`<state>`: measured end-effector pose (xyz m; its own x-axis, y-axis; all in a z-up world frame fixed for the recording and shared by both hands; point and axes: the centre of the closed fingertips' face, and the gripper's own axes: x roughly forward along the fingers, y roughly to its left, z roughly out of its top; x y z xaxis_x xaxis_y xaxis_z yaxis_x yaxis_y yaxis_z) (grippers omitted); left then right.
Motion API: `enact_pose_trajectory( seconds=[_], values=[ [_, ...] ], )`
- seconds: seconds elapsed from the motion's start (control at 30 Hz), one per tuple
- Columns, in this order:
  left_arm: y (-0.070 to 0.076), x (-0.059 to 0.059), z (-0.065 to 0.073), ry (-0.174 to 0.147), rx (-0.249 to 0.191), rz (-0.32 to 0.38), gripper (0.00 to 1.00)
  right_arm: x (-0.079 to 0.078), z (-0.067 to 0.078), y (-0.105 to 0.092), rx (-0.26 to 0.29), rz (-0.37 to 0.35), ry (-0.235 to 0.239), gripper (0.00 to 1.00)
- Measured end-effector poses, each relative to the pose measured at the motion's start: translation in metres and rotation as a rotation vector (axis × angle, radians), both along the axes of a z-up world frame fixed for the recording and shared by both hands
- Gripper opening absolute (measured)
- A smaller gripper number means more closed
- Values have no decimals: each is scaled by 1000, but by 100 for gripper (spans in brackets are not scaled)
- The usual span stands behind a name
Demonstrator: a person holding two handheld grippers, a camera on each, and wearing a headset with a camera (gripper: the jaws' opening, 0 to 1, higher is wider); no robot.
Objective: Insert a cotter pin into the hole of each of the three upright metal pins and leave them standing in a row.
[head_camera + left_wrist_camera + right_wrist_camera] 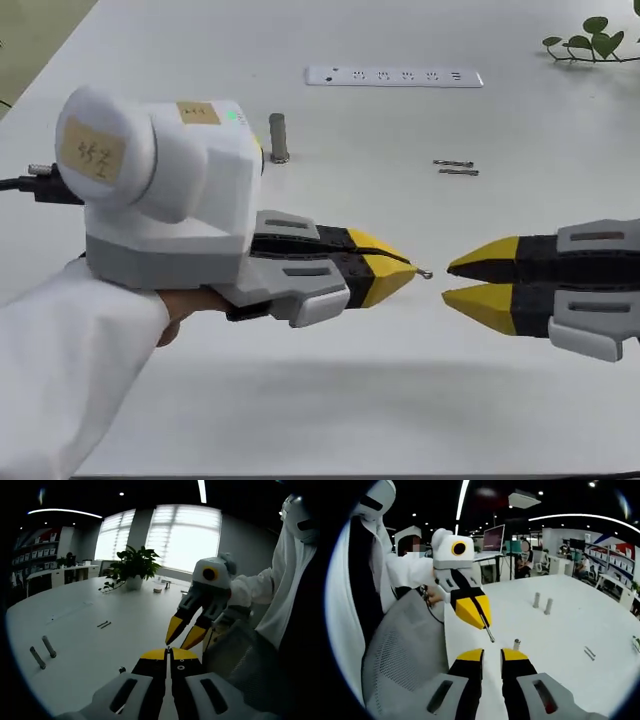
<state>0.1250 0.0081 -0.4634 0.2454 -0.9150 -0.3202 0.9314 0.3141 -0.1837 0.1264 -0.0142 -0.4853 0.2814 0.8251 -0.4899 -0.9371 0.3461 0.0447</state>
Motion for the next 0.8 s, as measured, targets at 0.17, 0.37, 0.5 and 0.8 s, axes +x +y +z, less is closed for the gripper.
enact_pose_trajectory(
  seconds=[0.17,0.37,0.5,0.8],
  values=[
    [-2,-7,7,-59,4,-67,0,-6,5,8,35,15,22,9],
    [-4,-12,12,-93,4,-124,0,-12,7,12,49,46,30,7],
    [-6,-16,10,-95,20,-146,0,-15,10,16,56,59,32,4],
    [-9,-19,6,-103,36,-169,0,-22,9,18,43,91,33,0]
  ],
)
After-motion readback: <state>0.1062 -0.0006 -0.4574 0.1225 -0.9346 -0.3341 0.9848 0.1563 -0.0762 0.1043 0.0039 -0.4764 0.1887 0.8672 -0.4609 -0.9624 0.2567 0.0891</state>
